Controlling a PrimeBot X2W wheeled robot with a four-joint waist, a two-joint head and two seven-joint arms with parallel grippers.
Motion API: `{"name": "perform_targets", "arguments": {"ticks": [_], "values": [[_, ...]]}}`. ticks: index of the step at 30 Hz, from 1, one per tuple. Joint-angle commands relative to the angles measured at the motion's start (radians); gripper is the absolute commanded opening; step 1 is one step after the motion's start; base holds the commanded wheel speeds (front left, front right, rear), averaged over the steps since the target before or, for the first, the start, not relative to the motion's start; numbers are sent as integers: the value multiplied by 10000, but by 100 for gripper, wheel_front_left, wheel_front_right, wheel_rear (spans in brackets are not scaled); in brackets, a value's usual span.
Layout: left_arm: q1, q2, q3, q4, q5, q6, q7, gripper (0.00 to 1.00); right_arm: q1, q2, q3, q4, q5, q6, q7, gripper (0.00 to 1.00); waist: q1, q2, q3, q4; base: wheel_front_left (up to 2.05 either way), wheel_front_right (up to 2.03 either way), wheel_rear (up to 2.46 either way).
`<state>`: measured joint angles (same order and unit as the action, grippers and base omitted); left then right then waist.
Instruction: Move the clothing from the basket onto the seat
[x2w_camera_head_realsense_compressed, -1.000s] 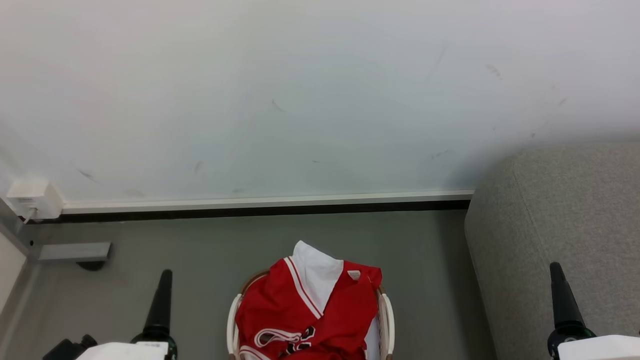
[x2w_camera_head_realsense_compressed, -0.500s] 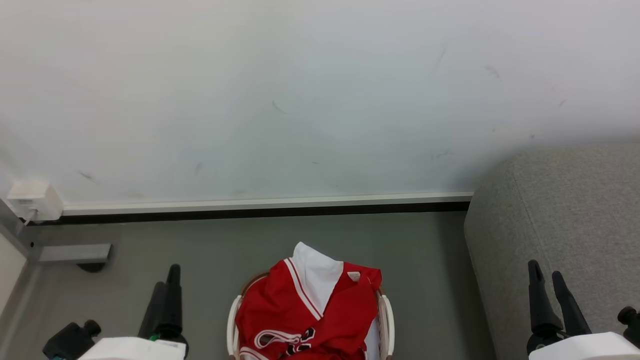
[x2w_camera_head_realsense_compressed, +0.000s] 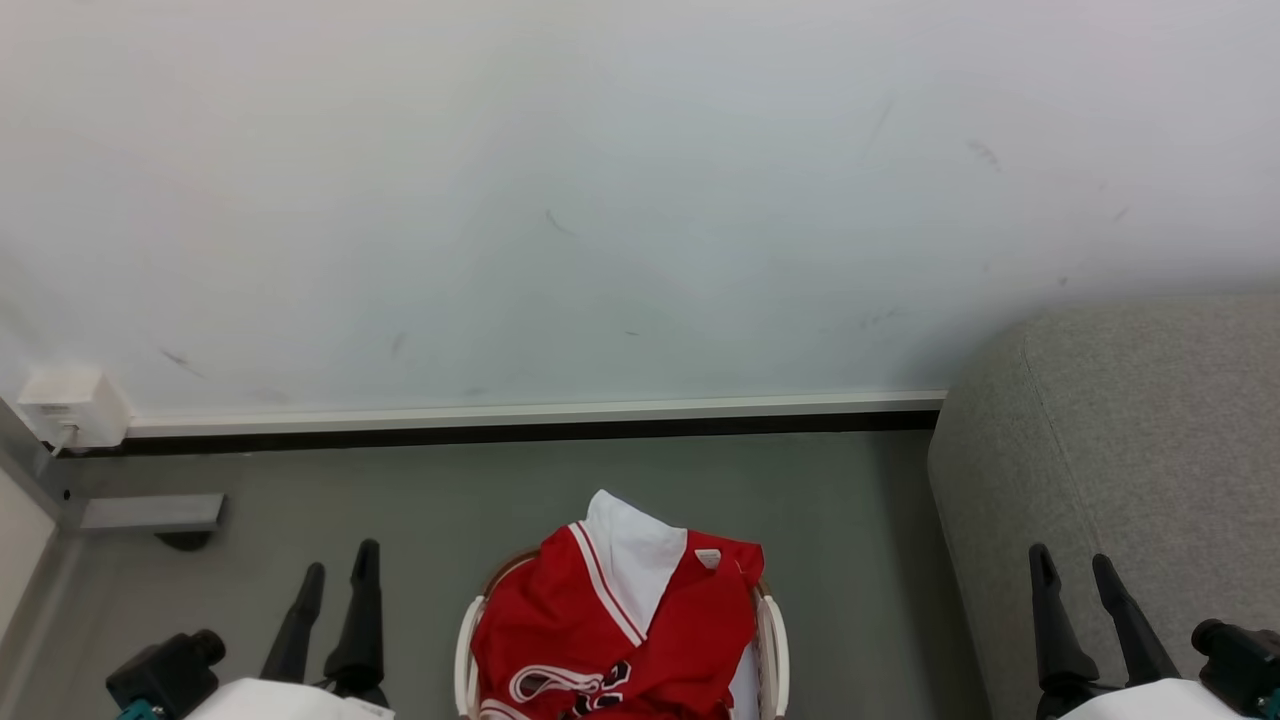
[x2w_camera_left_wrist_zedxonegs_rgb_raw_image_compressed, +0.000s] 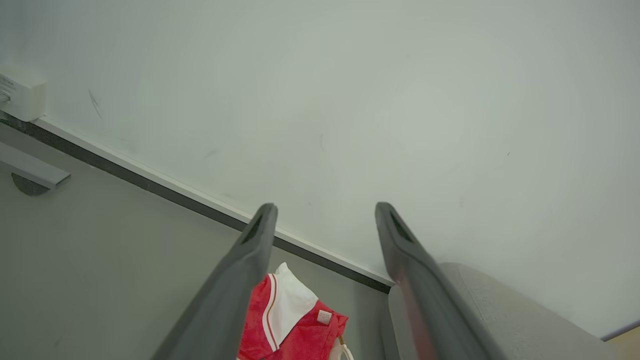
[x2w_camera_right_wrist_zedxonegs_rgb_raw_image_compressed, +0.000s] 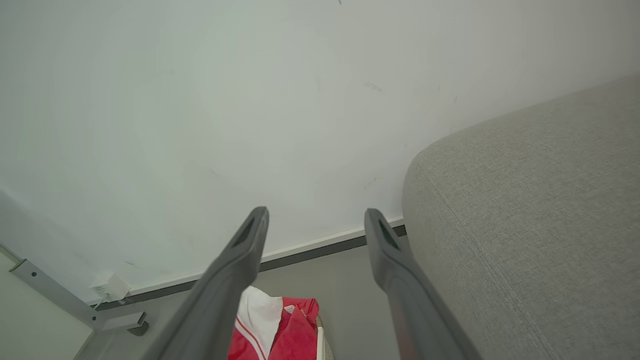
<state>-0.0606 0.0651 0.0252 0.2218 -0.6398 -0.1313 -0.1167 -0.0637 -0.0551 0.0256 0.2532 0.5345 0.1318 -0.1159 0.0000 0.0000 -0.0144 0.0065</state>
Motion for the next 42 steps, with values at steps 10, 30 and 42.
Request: {"name": "perform_targets", "arguments": {"ticks": [10,30,42], "values": [[49,317,-122,4,1523,71,-330,100,-129,-63,130,293,-1319,-11,-339,100,0,0,-33,53,0,0,0],[275,713,-380,-106,3582,336,-806,100,-46,31,351,786,-3065,-15,-827,100,0,0,8,6,0,0,0],[377,638,-344,143,4334,296,-1084,100,41,44,474,954,-3717,-17,-1080,100,0,0,-25,88,0,0,0]]}}
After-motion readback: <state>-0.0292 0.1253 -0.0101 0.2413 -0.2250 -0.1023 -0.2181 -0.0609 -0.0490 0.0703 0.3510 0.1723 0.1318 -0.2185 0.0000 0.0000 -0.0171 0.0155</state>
